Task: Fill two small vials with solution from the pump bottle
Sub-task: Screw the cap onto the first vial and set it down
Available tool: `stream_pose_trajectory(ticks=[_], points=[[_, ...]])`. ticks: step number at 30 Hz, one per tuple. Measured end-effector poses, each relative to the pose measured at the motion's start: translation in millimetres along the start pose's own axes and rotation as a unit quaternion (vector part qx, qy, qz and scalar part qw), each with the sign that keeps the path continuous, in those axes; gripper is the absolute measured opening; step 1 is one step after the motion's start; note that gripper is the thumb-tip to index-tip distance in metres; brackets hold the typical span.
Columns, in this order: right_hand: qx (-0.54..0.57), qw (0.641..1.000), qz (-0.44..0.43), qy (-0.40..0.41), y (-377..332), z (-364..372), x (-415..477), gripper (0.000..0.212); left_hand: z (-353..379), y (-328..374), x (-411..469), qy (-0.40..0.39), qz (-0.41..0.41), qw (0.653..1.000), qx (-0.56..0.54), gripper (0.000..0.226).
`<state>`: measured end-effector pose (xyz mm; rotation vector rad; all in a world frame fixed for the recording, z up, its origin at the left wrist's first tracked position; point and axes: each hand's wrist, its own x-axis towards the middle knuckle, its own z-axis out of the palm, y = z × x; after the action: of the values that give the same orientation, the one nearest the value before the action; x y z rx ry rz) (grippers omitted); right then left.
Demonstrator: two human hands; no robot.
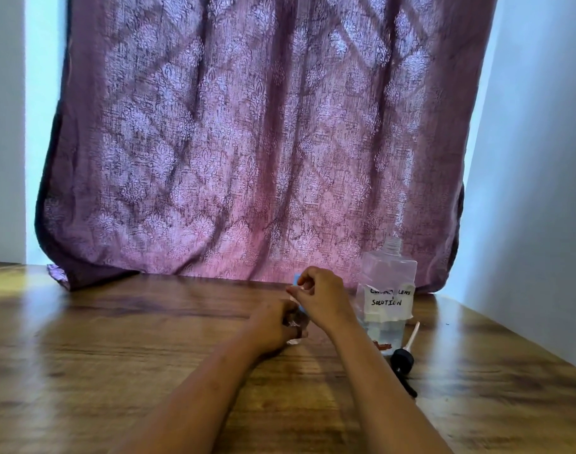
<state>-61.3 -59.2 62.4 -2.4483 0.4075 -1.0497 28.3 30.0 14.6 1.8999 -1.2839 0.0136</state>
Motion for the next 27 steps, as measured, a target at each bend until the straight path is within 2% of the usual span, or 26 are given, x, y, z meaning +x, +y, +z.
stream_pose_trajectory(ticks=[3,6,17,19,23,27], points=[[0.031,0.997,0.001,-0.068,-1,-1,1,0.01,-4,-5,-3,0.026,-0.017,0.999,-0.03,0.027],[0.012,0.993,-0.002,-0.117,-2,5,0,0.02,-8,-10,-5,0.035,-0.031,0.998,-0.039,0.03],[0.056,0.998,-0.002,-0.007,2,9,1,0.019,-10,-8,-1,0.081,-0.002,0.997,-0.009,0.028],[0.072,0.997,0.001,0.001,3,11,0,0.013,-10,-12,-1,0.092,-0.002,0.996,0.013,0.026],[0.072,0.997,0.029,0.009,10,12,1,0.017,-15,-29,-4,0.144,-0.075,0.986,0.039,0.028],[0.046,0.998,0.047,0.014,19,13,1,0.023,-27,-48,-9,0.212,-0.136,0.968,-0.003,0.025]])
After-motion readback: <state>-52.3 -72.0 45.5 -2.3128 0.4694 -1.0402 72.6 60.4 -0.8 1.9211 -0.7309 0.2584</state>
